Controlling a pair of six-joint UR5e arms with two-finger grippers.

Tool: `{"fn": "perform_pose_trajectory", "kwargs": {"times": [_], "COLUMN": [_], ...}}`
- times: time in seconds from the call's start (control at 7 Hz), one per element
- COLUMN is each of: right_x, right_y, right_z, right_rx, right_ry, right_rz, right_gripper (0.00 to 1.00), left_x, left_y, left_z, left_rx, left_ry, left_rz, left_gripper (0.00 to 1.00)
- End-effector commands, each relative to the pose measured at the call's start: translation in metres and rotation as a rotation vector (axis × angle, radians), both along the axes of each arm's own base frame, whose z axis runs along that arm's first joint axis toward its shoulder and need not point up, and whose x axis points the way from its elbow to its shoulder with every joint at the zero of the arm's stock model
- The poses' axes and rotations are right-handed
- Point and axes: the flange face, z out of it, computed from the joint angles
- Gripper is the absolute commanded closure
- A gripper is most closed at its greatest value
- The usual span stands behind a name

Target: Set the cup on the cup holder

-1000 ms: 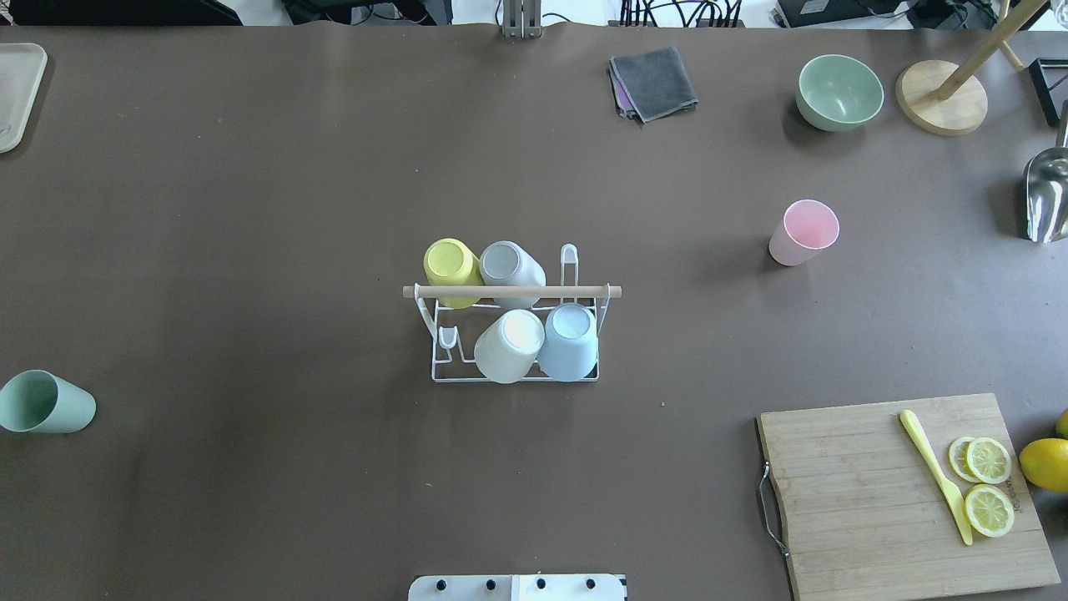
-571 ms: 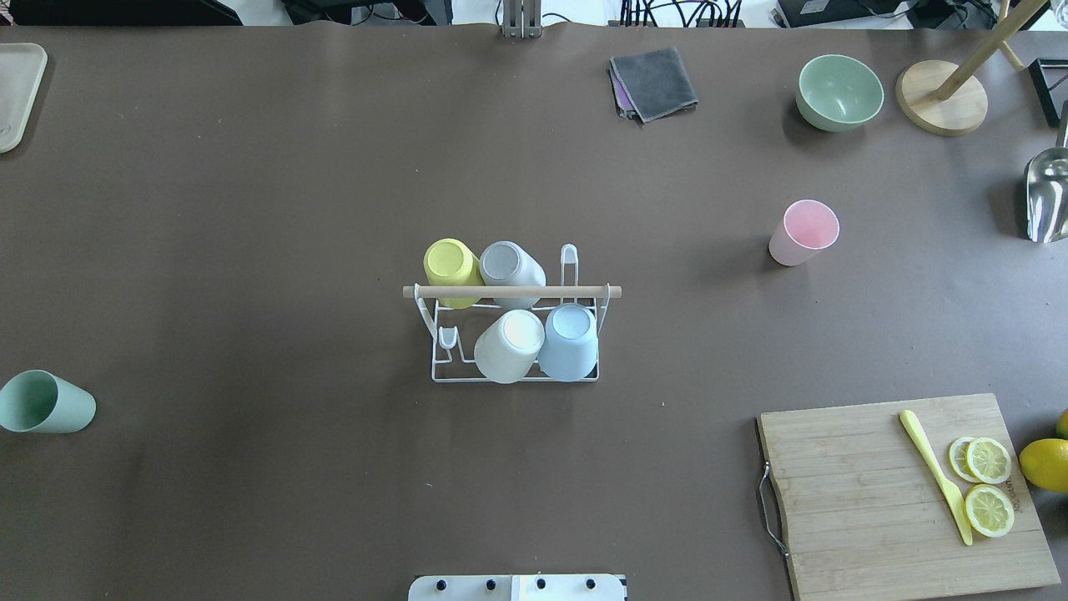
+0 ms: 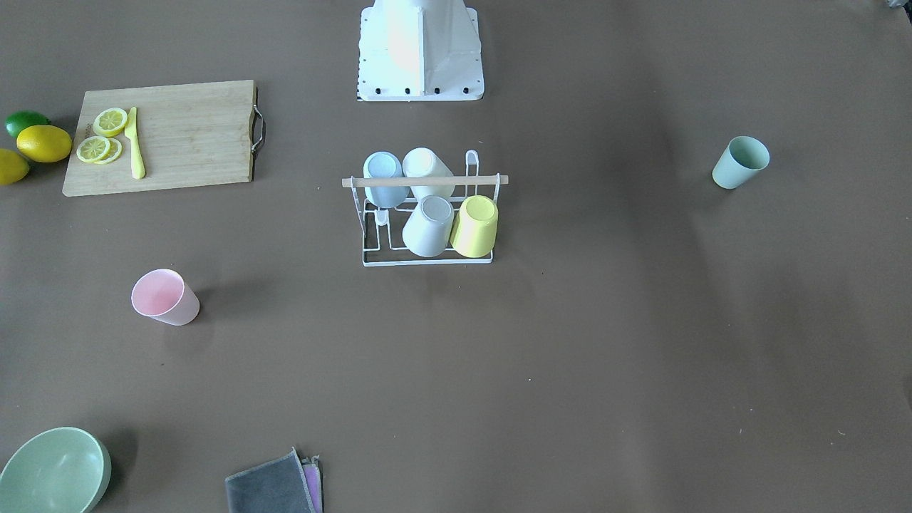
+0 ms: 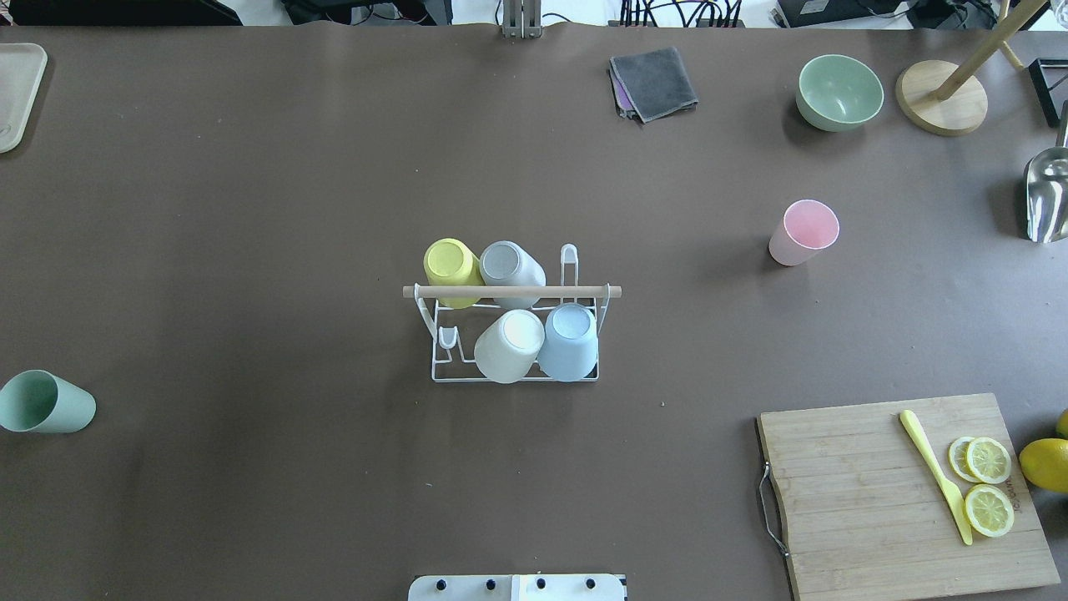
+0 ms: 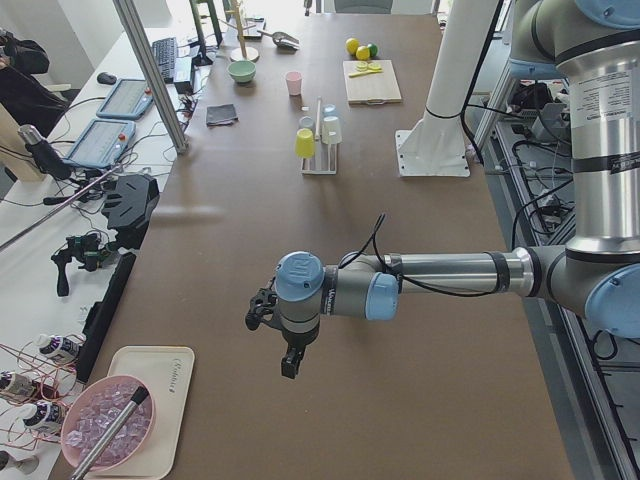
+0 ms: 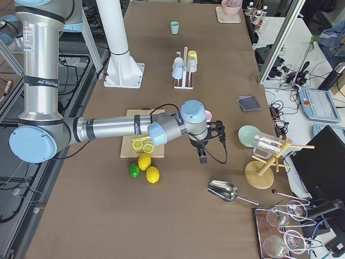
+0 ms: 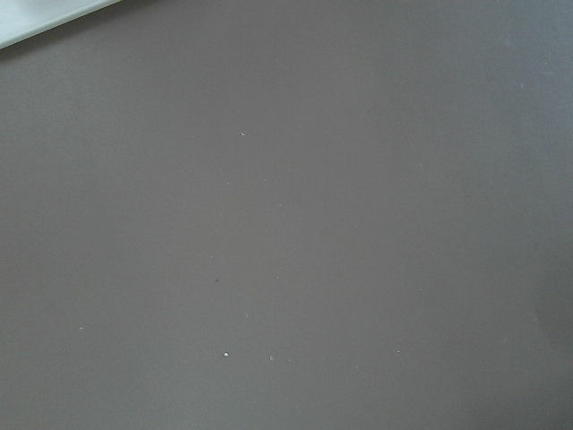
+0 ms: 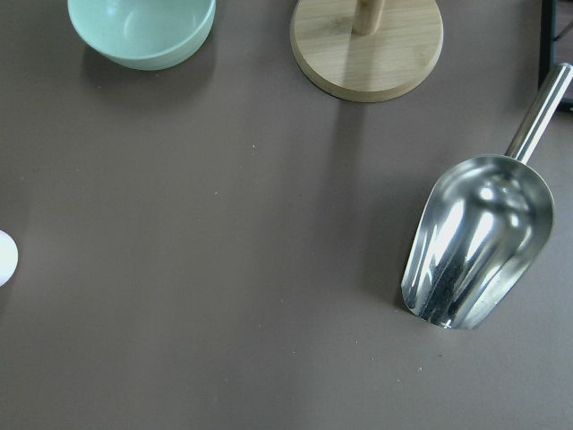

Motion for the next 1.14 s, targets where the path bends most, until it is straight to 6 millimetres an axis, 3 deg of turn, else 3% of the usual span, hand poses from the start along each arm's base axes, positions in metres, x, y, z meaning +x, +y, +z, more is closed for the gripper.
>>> {"fn": "perform_pose_trajectory", "kwargs": {"times": [0.0, 0.29, 0.43, 0.57, 0.71, 0.86, 1.0], "right_x": [-0.009, -0.046, -0.075, -0.100, -0.128, -0.157, -0.189], "right_y": [-0.016, -0.072, -0.078, -0.083, -0.100, -0.130, -0.161], "right_z": [-0.022, -0.098, -0.110, -0.114, -0.126, -0.143, -0.160], "right_rx": [-0.038, -0.105, -0.108, -0.104, -0.087, -0.108, -0.109], "right_ry": [0.004, 0.071, 0.104, 0.172, 0.239, 0.286, 0.358], "right_rz": [-0.006, -0.056, -0.102, -0.151, -0.240, -0.354, -0.463], "right_gripper": [0.00, 0.00, 0.00, 0.00, 0.00, 0.00, 0.00], "left_x": [-0.001, -0.001, 0.001, 0.004, 0.008, 0.018, 0.042], "left_y": [0.001, -0.005, -0.022, -0.070, -0.107, -0.123, -0.127], "left_z": [-0.005, -0.008, -0.017, -0.040, -0.065, -0.076, -0.080], "left_rx": [0.010, 0.008, -0.010, -0.055, -0.097, -0.111, -0.141], "left_ry": [0.006, 0.003, 0.000, -0.002, -0.009, -0.033, -0.039], "left_rz": [-0.001, -0.003, 0.001, 0.010, 0.020, 0.039, 0.078], "left_gripper": [0.01, 0.01, 0.01, 0.01, 0.01, 0.01, 0.01]}}
